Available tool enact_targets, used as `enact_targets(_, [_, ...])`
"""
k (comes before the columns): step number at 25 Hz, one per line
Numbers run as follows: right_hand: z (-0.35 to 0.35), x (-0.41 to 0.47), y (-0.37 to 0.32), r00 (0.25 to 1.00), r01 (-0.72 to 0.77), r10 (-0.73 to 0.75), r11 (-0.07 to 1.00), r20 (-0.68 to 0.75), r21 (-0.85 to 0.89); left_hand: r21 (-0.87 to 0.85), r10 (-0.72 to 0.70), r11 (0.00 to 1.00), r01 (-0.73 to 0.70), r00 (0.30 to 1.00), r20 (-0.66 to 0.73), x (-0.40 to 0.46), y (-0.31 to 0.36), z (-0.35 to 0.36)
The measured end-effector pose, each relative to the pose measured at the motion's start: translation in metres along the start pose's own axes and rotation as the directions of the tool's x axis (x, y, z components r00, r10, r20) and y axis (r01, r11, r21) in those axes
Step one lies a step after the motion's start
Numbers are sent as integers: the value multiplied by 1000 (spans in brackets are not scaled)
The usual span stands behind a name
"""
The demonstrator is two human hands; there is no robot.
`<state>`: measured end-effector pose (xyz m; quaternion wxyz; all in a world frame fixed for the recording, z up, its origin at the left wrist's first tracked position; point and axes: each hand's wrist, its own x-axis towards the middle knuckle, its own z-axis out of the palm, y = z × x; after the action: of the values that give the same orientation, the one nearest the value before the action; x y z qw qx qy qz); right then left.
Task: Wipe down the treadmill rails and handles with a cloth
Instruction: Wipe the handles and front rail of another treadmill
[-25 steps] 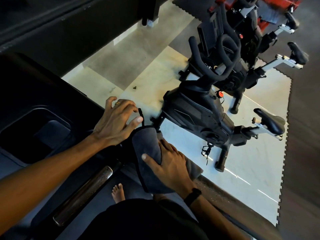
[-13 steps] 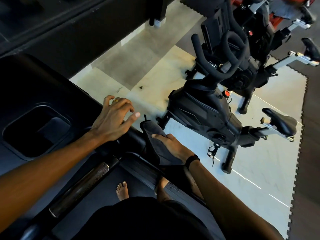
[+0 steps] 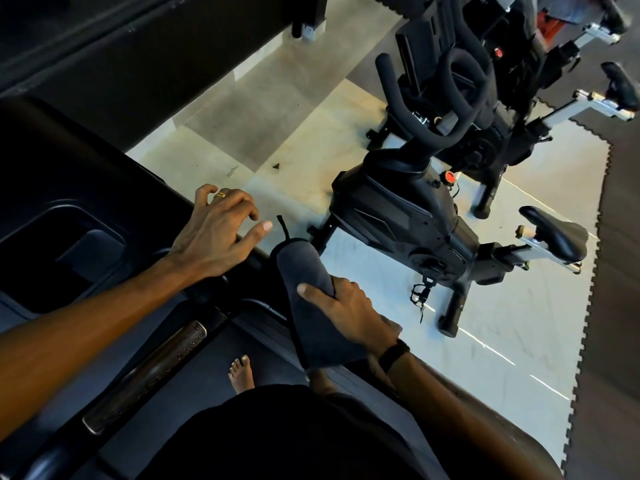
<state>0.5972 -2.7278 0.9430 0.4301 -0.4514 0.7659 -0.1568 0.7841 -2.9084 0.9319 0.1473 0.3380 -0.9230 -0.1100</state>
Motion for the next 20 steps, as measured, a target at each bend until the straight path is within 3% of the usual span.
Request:
enact_targets(3, [-4, 35, 8, 970, -225, 196, 947, 143, 228, 39, -3, 999, 2, 1000, 25, 0, 0, 1])
enact_targets(6, [-5, 50, 14, 946, -284, 223, 919, 234, 275, 51, 5, 999, -8, 998, 60, 1, 2, 0])
enact_targets(10, [-4, 31, 16, 978, -193, 175, 964, 110, 182, 59, 53, 997, -57, 996, 72, -1, 5, -4])
enact_targets(14, [0, -38, 16, 985, 137, -153, 975, -82, -173, 11, 151, 988, -153, 983, 103, 3, 23, -6])
enact_targets(16, [2, -58, 17, 955, 202, -244, 950, -166, -238, 3, 221, 975, -224, 965, 141, 7, 43, -1])
enact_targets(18, [0, -55, 18, 966, 162, -200, 962, -164, -220, -19, 256, 966, -257, 950, 177, 10, 58, 9])
enact_targets(20, [-6, -41, 19, 993, 46, -59, 991, -103, -123, -56, 261, 965, -255, 941, 214, 11, 63, 18])
